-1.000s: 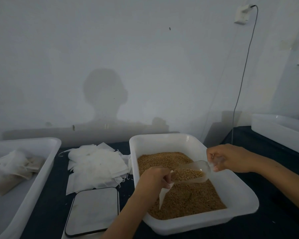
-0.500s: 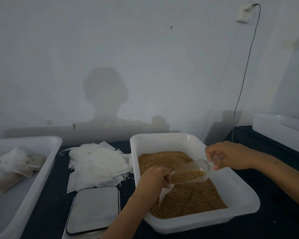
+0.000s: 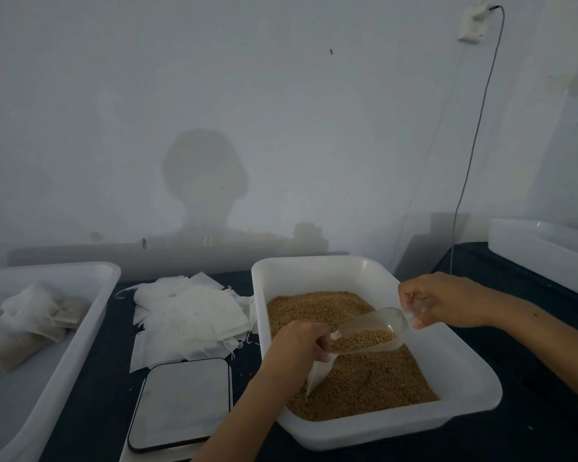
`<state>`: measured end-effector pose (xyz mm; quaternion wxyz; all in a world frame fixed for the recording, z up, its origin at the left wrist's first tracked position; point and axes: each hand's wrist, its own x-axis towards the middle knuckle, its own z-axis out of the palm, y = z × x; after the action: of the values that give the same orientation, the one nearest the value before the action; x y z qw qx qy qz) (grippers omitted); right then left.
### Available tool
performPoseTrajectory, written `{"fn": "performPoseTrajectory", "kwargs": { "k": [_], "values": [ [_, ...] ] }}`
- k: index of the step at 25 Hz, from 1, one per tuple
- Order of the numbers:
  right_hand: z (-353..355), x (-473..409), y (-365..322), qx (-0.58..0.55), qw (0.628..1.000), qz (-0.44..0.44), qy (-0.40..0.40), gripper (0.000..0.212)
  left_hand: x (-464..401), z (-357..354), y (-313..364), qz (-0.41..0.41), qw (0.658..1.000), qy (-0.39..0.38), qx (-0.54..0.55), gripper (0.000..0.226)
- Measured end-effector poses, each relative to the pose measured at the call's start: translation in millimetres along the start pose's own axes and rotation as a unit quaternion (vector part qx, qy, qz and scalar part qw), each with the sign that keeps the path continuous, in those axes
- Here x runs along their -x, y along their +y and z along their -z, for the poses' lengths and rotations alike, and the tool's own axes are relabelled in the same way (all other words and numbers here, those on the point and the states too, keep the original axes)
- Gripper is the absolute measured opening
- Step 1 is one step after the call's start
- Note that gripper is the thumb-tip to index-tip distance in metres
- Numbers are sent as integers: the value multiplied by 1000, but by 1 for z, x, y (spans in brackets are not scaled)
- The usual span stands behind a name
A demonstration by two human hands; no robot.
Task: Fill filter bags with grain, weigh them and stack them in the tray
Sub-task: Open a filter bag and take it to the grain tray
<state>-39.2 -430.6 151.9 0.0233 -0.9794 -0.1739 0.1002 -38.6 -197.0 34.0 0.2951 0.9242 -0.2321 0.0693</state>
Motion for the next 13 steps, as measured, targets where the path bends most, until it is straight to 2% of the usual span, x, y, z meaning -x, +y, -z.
{"fn": "performPoseTrajectory", "kwargs": {
  "k": [13],
  "values": [
    [-6,-4,5,19,999,13,22,21,1,-1,0,-6,1000,13,-6,14]
  ]
}}
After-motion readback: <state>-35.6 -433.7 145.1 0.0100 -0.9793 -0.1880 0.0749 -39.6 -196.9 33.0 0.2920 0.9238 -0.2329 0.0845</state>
